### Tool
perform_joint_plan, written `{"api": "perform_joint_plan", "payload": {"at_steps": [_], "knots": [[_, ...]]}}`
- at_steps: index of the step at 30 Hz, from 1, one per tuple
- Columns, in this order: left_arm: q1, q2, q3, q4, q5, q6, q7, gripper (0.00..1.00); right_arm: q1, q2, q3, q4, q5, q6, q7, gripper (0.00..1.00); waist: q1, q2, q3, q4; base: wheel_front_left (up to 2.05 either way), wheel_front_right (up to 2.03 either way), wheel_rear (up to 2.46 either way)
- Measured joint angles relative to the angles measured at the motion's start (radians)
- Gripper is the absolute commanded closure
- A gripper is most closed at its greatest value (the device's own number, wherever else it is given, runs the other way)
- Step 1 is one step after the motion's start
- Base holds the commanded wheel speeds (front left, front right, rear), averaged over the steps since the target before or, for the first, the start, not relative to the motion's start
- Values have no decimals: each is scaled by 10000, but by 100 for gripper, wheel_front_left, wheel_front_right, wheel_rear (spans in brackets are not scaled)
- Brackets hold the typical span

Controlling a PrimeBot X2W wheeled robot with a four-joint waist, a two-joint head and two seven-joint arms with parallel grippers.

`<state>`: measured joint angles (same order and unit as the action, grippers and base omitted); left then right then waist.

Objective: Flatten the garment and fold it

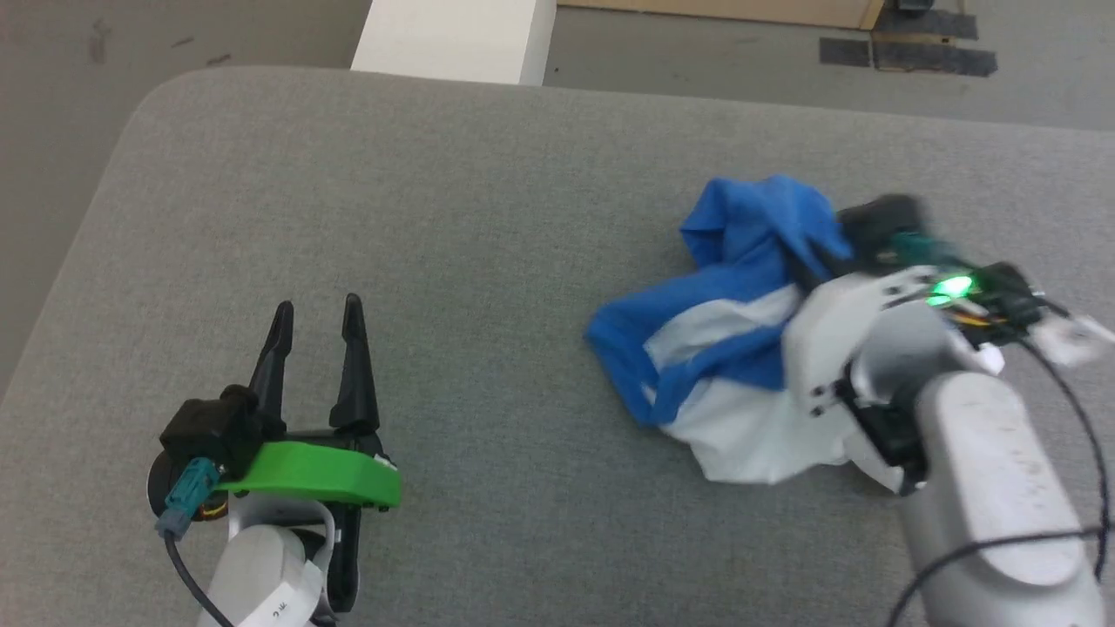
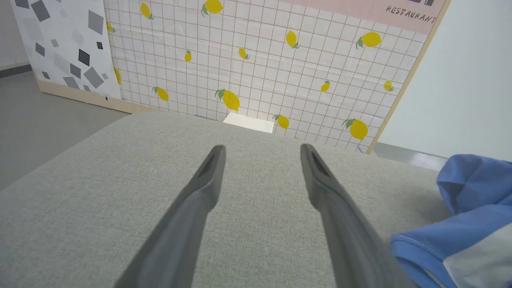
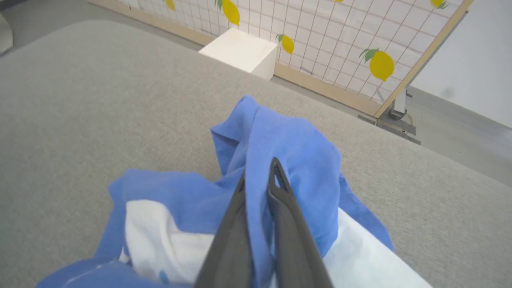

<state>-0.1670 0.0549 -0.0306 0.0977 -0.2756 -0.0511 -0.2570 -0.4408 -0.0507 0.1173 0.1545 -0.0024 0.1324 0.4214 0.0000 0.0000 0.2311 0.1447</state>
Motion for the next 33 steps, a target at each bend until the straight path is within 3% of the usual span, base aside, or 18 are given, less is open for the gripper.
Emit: {"api": "perform_joint_plan", "payload": {"at_steps": [6,11,12,14,17,19,23,26,33], "knots": [[190,-10,19,40,56,-8,0,0,1529,12,-2661,-1891,911,0,-1812,100,0,0,-532,-393,0,0,0],[418,-15,10,128,113,-58,0,0,3415,0,-4646,-1896,1317,-2,-1561,100,0,0,-880,-798,0,0,0],[446,-17,12,150,119,-79,0,0,3781,-6,-4957,-1634,1381,-2,-1099,93,0,0,-952,-874,0,0,0],[477,-17,40,182,119,-98,0,0,4456,-12,-5225,-1283,1423,-6,-274,0,0,0,-1072,-1009,0,0,0],[496,-21,52,198,121,-109,0,0,4777,17,-5455,-1599,1396,-6,-384,0,0,0,-1214,-1202,0,0,0],[546,-23,69,215,123,-113,0,0,4705,-4,-5244,-2228,1404,-6,-1095,0,-1,0,-1298,-1307,0,0,0],[593,-23,44,276,130,-196,0,0,4669,-13,-3804,-3005,1707,-4,-1708,0,0,0,-1413,-1365,0,0,0],[594,-25,-33,334,132,-230,0,0,4883,13,-3173,-3141,2056,-4,-1001,0,0,0,-1447,-1275,0,0,0],[595,-25,-90,330,132,-272,0,0,5691,10,-3078,-3141,2065,-4,1118,0,0,0,-1400,-1048,0,0,0]]}}
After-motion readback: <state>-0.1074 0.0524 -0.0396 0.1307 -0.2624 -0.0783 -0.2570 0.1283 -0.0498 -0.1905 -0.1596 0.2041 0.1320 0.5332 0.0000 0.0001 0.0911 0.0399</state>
